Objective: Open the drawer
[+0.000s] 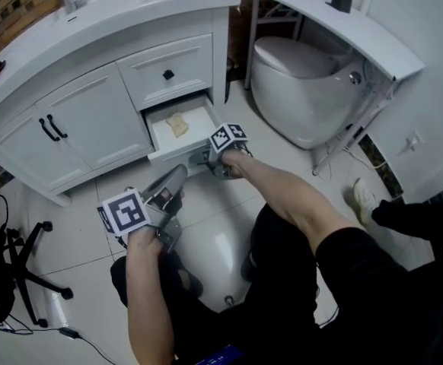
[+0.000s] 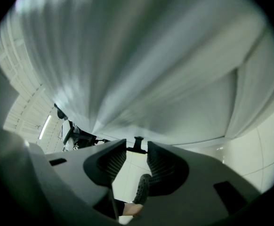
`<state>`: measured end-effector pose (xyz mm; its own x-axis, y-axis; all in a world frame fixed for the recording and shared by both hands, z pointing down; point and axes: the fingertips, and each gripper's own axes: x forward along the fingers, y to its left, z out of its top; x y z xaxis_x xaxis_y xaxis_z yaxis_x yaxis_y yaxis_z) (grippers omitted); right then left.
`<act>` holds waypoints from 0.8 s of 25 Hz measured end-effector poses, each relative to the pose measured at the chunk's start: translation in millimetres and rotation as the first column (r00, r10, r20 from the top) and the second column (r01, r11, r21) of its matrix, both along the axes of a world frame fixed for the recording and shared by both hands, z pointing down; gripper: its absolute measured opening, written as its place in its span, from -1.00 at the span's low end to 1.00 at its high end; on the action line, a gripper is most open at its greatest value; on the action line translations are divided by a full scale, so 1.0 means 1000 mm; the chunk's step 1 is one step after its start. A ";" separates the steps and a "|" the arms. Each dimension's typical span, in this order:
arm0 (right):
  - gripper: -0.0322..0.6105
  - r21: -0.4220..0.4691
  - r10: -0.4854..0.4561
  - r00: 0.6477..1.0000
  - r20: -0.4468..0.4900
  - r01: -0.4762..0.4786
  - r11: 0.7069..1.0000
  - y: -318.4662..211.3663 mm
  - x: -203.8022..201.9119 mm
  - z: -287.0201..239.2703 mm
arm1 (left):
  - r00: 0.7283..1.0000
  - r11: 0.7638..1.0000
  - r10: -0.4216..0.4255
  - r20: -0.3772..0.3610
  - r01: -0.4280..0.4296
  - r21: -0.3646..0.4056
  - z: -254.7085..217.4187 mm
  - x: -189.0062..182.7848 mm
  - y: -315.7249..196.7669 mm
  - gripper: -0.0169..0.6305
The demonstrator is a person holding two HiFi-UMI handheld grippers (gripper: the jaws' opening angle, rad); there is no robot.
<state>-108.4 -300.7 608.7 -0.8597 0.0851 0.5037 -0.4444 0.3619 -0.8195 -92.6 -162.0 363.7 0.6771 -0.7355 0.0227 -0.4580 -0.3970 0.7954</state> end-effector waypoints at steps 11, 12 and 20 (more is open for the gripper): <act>-0.41 0.010 0.043 0.998 -0.054 -0.043 0.999 -0.002 0.002 0.001 | 1.000 1.000 -0.014 -0.015 0.013 -0.015 0.005 -0.005 0.001 -0.98; -0.41 0.005 0.041 0.997 -0.059 -0.040 0.999 -0.001 0.004 0.001 | 0.999 1.000 -0.016 -0.028 0.016 -0.021 0.006 -0.005 0.001 -0.98; -0.44 -0.010 0.033 0.999 -0.016 -0.033 0.999 0.009 0.016 -0.020 | 1.000 1.000 -0.013 0.010 0.013 0.002 0.001 -0.006 0.002 -0.98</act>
